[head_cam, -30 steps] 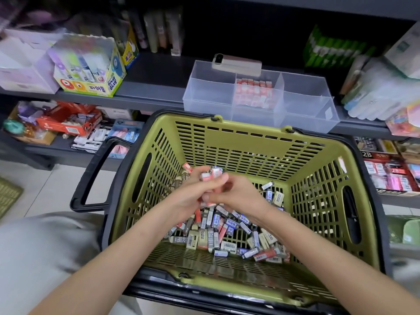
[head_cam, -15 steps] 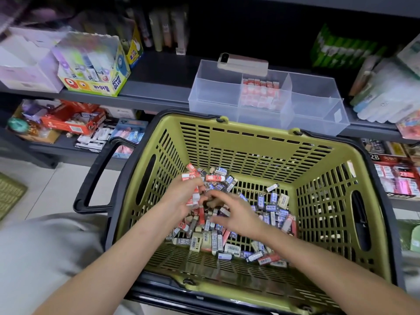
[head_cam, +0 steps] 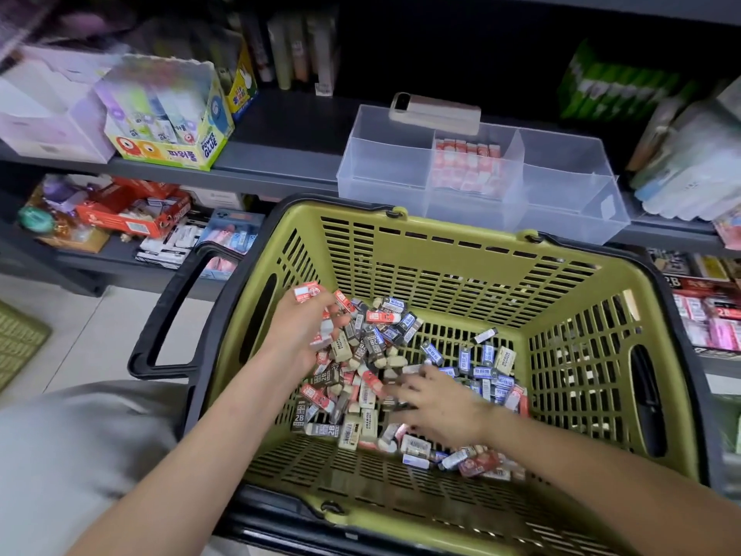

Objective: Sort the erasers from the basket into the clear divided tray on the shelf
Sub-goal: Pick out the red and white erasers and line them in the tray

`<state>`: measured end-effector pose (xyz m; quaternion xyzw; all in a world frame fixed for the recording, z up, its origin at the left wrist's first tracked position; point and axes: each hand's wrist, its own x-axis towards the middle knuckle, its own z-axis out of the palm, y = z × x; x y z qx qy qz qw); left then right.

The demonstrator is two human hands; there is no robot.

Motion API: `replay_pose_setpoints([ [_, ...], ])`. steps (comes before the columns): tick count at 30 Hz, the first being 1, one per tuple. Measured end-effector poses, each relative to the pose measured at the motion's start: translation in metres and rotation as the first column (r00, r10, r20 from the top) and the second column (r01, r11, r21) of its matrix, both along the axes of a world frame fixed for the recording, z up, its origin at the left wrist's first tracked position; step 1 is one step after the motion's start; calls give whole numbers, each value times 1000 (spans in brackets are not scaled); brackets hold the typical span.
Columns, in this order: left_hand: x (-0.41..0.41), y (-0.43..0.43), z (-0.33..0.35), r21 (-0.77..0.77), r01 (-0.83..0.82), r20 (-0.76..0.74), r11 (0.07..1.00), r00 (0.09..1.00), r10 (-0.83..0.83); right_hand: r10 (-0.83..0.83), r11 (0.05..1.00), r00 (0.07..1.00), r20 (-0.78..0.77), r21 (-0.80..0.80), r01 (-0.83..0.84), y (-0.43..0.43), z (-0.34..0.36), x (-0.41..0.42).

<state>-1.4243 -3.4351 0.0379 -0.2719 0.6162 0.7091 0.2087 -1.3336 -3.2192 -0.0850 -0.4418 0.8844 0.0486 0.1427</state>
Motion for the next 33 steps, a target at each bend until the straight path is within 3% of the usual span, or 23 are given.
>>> replay_pose_setpoints([
  [3, 0, 1, -1, -7, 22, 2, 1000, 1000, -22, -207, 976, 978, 27, 69, 205, 38, 12, -2],
  [7, 3, 4, 0, -5, 71, 8, 997, 997, -71, -511, 849, 856, -74, 116, 516, 48, 23, -12],
  [9, 3, 4, 1, -1, 82, 10, 997, 997, -82, -488, 870, 865, -120, 17, 493, 38, 25, -12],
  [11, 3, 4, 2, 0, 91, 9, 996, 996, -91, -371, 926, 927, -62, -104, 364, 26, 20, -5],
  [13, 4, 5, 1, 3, 96, 16, 995, 995, -96, -272, 962, 961, 42, -20, 273, 15, 9, 4],
  [15, 4, 5, 1, 7, 101, 21, 995, 995, -101, -344, 938, 937, 65, 63, 340, 6, -5, 12],
  [20, 4, 5, -1, 12, 109, 18, 994, 994, -109, -534, 845, 843, 64, 9, 534, 1, -13, 11],
  [24, 4, 5, -2, 15, 118, 23, 993, 993, -118, -319, 948, 942, -109, -30, 317, -2, -14, 9],
  [26, 3, 6, -1, 28, 123, 35, 992, 992, -123, -270, 962, 956, -117, -65, 264, -1, -17, 12],
  [33, 5, 5, 0, 104, 194, 88, 975, 975, -204, -360, 933, 933, 14, -1, 360, -5, -17, 7],
])
